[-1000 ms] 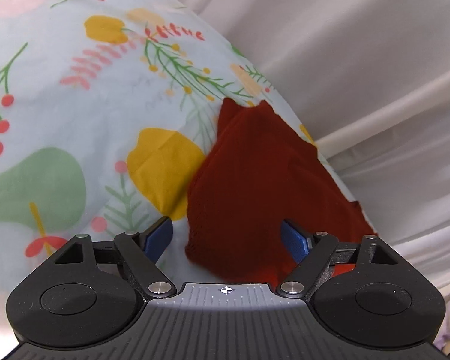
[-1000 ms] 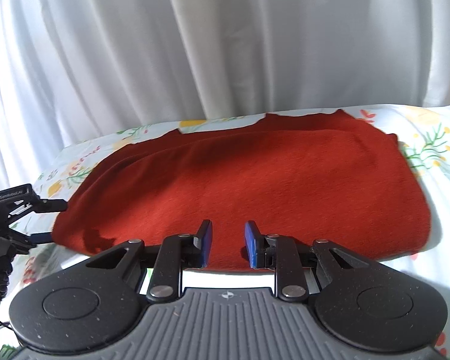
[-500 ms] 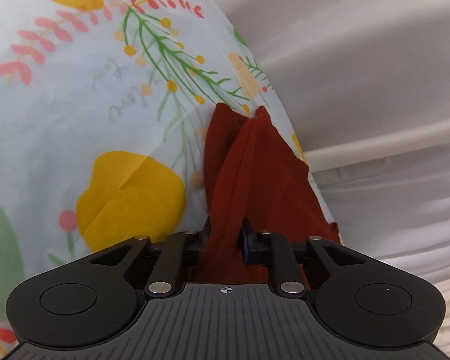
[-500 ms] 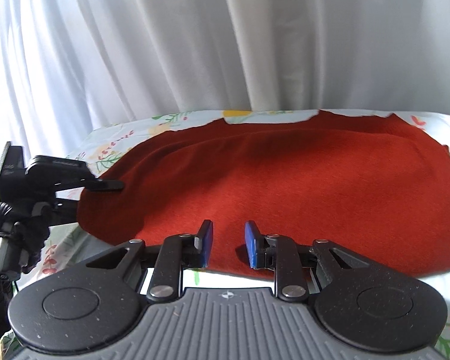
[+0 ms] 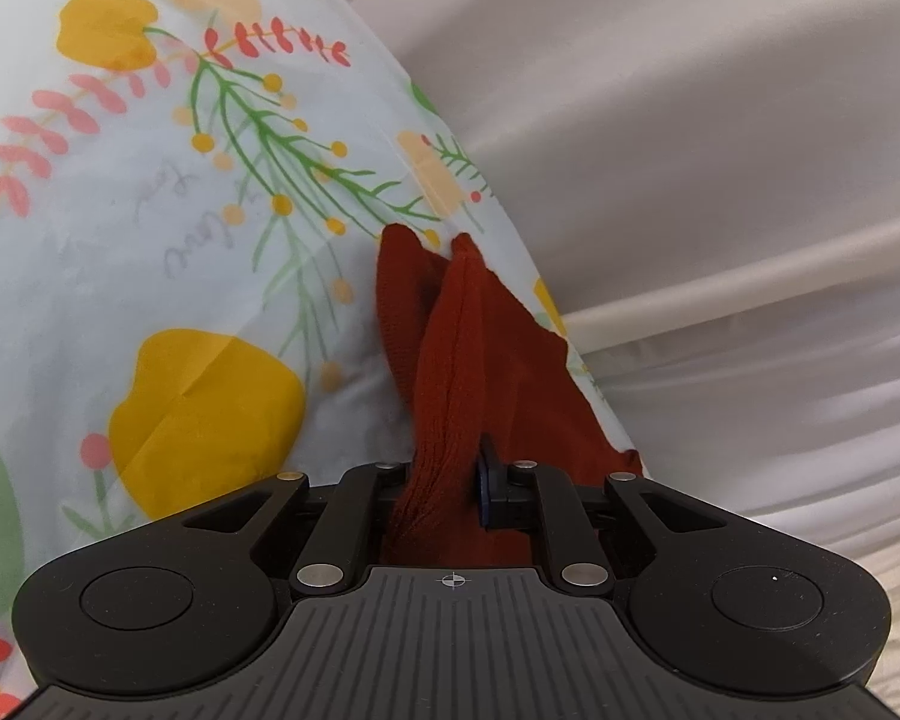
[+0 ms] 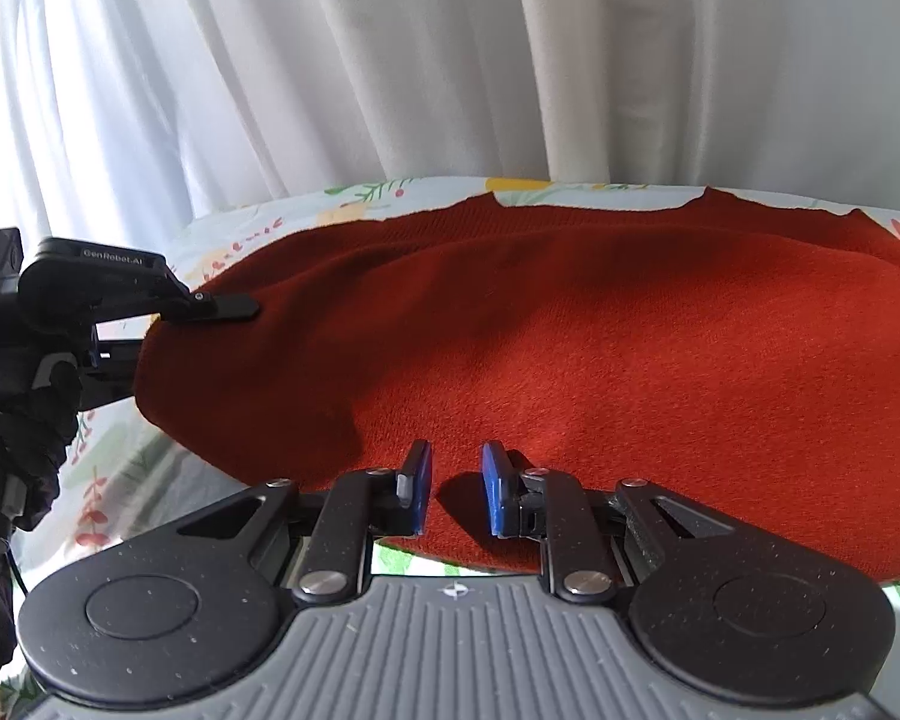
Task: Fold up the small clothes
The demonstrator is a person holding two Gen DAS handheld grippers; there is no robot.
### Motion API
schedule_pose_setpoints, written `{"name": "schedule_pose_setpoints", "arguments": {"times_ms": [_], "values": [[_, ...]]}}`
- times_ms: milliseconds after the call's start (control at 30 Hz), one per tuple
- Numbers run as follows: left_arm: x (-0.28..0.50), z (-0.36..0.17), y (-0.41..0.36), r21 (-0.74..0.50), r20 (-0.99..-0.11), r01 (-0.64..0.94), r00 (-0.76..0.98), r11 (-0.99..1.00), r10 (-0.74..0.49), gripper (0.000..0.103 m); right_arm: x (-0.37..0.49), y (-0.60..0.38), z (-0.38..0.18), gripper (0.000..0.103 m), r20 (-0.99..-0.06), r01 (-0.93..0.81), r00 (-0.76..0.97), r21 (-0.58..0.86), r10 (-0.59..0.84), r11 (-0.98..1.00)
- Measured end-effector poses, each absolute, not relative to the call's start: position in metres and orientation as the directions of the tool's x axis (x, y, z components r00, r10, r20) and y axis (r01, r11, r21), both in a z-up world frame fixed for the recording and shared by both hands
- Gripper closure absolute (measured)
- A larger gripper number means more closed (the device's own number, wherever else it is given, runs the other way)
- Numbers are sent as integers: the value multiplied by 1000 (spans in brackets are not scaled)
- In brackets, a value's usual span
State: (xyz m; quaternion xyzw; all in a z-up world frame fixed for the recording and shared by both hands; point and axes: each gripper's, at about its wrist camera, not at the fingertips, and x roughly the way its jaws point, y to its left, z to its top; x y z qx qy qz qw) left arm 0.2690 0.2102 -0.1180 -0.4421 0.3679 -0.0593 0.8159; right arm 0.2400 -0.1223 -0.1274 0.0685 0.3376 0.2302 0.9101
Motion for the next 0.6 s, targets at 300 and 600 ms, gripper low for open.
{"name": "schedule_pose_setpoints", "arguments": {"times_ms": [300, 600], "values": [[270, -82, 181, -642, -625, -211, 700, 737, -345, 89, 222, -164, -126, 85, -550, -266, 732, 314, 403, 911], [285, -37, 53, -394, -681, 36, 660, 918, -318, 90, 202, -219, -109, 83, -490, -134, 809, 385, 325, 913]]}}
